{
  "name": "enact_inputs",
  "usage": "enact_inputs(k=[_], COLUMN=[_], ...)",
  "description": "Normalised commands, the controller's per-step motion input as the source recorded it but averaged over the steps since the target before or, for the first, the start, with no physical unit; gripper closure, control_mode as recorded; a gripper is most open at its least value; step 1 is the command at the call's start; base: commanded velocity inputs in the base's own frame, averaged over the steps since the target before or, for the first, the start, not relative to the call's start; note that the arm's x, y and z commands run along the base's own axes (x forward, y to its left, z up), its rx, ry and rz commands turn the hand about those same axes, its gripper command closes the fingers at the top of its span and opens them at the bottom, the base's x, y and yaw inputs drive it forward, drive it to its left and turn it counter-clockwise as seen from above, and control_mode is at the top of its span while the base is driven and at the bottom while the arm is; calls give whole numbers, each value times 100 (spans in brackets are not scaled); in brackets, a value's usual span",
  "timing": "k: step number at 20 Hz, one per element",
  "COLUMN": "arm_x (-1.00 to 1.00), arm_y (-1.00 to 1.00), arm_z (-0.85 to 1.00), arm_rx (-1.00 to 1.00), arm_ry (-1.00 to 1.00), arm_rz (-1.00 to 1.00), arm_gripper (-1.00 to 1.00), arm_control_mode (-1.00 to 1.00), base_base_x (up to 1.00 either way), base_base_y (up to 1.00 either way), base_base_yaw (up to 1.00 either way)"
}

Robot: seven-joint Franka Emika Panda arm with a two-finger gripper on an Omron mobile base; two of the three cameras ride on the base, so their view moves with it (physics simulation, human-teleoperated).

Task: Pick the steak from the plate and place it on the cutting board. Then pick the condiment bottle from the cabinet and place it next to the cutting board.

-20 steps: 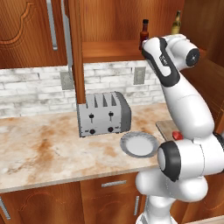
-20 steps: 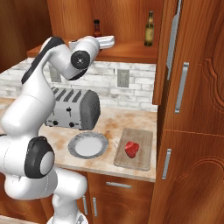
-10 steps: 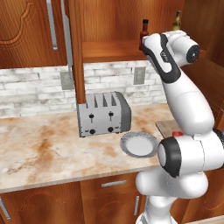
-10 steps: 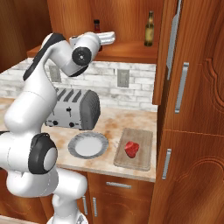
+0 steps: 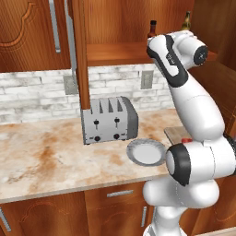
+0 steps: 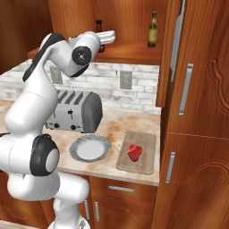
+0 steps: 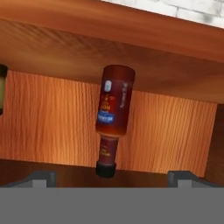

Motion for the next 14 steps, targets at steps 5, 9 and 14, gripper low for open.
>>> enact_inputs(k=[5, 9, 14], arm_x=[0, 0, 0], arm_y=[5, 0, 5], arm_z=[18, 22, 22], arm_rx=[2, 2, 2], arm_ry=[1, 1, 3], arm_rz=[-2, -4, -4], arm_gripper=[-100, -100, -100], arm_control_mode=[-100, -100, -100], base_base_x=[0, 0, 0], base_base_y=[0, 0, 0], base_base_yaw=[0, 0, 0])
